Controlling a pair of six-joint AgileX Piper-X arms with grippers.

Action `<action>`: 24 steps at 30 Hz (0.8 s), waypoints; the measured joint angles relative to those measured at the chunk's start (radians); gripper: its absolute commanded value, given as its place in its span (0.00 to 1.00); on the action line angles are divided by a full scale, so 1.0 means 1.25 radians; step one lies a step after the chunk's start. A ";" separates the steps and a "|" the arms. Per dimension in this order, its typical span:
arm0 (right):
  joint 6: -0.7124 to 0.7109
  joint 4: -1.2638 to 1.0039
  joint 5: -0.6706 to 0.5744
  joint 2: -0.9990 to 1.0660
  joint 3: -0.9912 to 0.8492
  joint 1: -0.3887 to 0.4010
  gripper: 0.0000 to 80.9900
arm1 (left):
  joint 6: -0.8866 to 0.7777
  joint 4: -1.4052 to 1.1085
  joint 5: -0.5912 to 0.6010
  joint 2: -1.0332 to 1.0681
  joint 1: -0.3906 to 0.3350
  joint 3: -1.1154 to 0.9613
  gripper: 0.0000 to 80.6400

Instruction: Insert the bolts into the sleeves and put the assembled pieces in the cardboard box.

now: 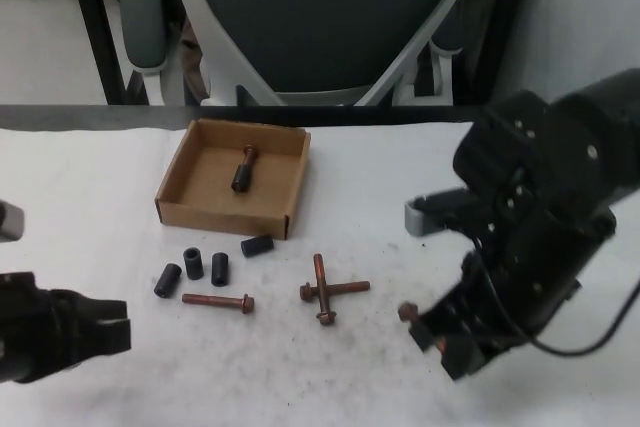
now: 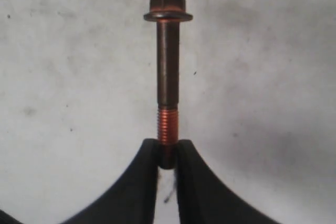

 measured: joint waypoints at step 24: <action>0.010 -0.036 0.000 -0.016 0.070 0.022 0.54 | 0.023 0.101 -0.003 0.524 0.000 -0.378 0.41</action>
